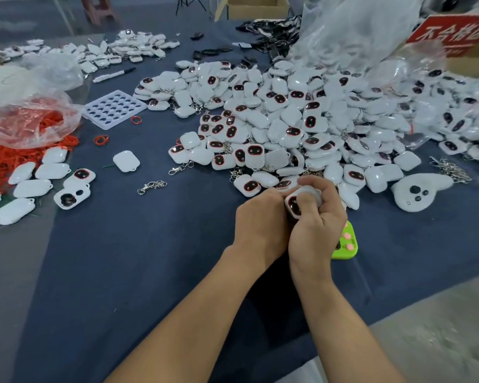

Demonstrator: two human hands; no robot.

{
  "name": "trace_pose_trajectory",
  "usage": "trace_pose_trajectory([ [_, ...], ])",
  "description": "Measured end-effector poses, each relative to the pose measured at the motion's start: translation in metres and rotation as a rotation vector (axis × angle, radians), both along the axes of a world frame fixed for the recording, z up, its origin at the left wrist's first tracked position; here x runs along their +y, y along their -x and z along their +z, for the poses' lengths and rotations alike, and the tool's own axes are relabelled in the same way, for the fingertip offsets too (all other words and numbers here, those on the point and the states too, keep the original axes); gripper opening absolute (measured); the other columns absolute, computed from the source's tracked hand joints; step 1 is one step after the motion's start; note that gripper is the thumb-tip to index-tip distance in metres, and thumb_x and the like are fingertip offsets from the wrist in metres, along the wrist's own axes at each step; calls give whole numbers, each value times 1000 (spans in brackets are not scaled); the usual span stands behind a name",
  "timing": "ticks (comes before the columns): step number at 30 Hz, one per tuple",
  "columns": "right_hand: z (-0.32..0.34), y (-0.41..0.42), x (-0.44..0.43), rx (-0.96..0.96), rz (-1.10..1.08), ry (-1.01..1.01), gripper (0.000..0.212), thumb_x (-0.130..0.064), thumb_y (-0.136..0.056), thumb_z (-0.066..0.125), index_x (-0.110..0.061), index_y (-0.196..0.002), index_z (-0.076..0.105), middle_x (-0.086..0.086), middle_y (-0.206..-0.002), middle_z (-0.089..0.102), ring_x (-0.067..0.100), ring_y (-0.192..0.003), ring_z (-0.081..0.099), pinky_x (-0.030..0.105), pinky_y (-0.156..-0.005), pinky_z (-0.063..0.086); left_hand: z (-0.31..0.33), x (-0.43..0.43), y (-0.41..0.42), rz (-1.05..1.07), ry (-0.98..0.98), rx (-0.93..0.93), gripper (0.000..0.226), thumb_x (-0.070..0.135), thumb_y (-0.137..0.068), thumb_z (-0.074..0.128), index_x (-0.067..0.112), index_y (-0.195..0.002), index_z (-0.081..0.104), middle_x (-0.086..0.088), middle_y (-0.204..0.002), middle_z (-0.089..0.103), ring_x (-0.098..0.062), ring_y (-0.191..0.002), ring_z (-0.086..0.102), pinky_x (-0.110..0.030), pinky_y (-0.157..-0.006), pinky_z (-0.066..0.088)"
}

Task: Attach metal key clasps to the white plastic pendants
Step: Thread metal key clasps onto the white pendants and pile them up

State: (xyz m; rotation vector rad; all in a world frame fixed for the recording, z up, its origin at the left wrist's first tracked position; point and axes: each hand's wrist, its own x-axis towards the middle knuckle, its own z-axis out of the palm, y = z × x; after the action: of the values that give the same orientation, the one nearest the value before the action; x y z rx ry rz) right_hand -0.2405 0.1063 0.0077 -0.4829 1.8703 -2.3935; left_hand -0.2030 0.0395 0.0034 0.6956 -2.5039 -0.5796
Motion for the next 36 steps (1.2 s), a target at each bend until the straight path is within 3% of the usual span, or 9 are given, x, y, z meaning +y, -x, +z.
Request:
trace_pose_trajectory([
  [2,-2,0,0,-9,3,-35,31,-5,-86,53,-30,-90,71,-6,-83,74,16,-81,68,32,-70,56,-2,-2,-6,38,26,-78,5,24,-91,62,23,-92,67,4,-80,54,-25,-74,66,-24,-49,26],
  [5,-3,-2,-2,-29,64,-144,23,-16,-81,55,-31,-87,71,6,-81,74,40,-77,68,41,-58,55,-6,-18,-29,143,-57,-81,12,36,-93,63,27,-87,68,7,-89,61,-20,-82,62,-31,-61,39],
  [8,-4,-5,-7,75,161,-369,16,-23,-78,58,-32,-87,68,-2,-74,72,27,-64,69,41,-56,59,-7,-36,-63,100,-106,-39,11,36,-92,67,27,-87,70,8,-86,63,-16,-81,60,-35,-72,47],
  [10,-5,-15,-14,193,221,-524,12,-23,-82,63,-33,-88,66,-13,-76,70,11,-68,68,27,-64,57,-5,-45,-82,87,-162,-21,7,32,-91,69,27,-86,71,10,-82,64,-11,-78,60,-35,-73,49],
  [12,-5,-32,-24,223,289,-539,11,-20,-82,65,-30,-87,64,-20,-80,68,3,-72,64,9,-60,45,-3,-52,-96,131,-229,22,6,27,-89,69,29,-85,72,14,-79,66,-7,-77,61,-23,-69,46],
  [14,-4,-50,-36,203,362,-519,13,-17,-81,66,-29,-85,64,-21,-80,68,2,-73,63,6,-60,43,-2,-58,-109,209,-301,81,12,22,-87,69,31,-82,74,18,-78,67,-3,-78,62,-11,-65,40],
  [22,1,-67,-71,218,552,-618,11,-20,-82,68,-31,-85,68,-17,-79,70,3,-79,63,17,-66,49,3,-76,-141,478,-333,152,23,18,-87,69,34,-70,70,14,-76,69,-5,-78,62,-11,-66,42],
  [27,-1,-61,-68,224,622,-558,16,-15,-79,72,-30,-83,73,-19,-80,72,2,-74,65,11,-62,48,4,-77,-148,476,-388,160,21,20,-86,71,34,-71,72,17,-77,69,-5,-77,63,-6,-63,42],
  [36,-6,-56,-63,54,570,-419,20,-13,-74,69,-31,-78,74,-10,-73,69,3,-58,55,18,-52,46,4,-74,-148,487,-434,240,19,25,-86,76,35,-70,72,19,-75,69,-2,-73,61,-4,-62,40],
])
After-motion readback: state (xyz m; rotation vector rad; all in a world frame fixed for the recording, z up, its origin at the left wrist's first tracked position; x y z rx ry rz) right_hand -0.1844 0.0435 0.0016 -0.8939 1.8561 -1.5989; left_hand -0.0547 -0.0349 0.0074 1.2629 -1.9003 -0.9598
